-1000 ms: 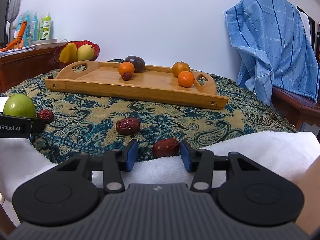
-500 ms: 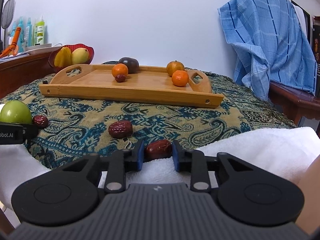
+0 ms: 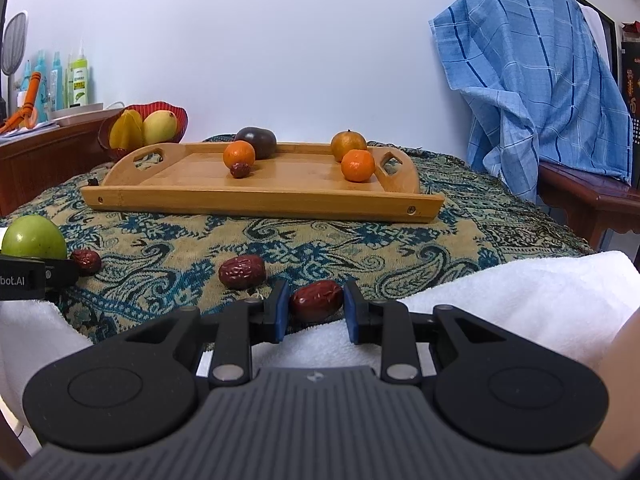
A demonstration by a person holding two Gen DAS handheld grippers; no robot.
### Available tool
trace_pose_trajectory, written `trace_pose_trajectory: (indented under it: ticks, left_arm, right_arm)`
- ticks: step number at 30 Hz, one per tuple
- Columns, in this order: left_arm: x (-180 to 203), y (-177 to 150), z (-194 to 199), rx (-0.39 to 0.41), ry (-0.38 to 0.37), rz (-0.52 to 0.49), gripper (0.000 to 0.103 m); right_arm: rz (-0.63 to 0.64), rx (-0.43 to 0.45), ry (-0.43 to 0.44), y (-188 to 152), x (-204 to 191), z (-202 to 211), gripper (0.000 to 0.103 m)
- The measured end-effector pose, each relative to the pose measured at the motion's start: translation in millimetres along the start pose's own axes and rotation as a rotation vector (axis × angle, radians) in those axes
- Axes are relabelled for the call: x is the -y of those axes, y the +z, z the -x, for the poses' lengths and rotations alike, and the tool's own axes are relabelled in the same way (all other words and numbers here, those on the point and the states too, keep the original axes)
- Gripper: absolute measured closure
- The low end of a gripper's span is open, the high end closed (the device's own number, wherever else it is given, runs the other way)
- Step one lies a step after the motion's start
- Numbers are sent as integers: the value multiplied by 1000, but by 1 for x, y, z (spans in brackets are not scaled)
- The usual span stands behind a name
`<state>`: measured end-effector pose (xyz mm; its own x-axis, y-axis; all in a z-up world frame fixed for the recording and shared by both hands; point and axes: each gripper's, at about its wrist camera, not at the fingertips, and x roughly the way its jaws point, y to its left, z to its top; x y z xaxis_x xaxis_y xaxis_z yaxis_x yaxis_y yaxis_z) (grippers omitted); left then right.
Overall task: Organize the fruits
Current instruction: 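Carry the green apple and red date with both grippers over the bamboo tray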
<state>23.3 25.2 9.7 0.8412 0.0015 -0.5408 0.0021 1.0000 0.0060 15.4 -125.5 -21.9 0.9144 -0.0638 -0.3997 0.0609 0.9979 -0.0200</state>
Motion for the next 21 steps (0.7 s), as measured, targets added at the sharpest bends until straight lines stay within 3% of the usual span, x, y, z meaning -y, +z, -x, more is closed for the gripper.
trace_pose_trajectory:
  ticks: [21]
  left_arm:
    - [18, 19, 22, 45, -53, -38, 51]
  right_arm:
    - [-23, 65, 25, 10, 6, 13, 71]
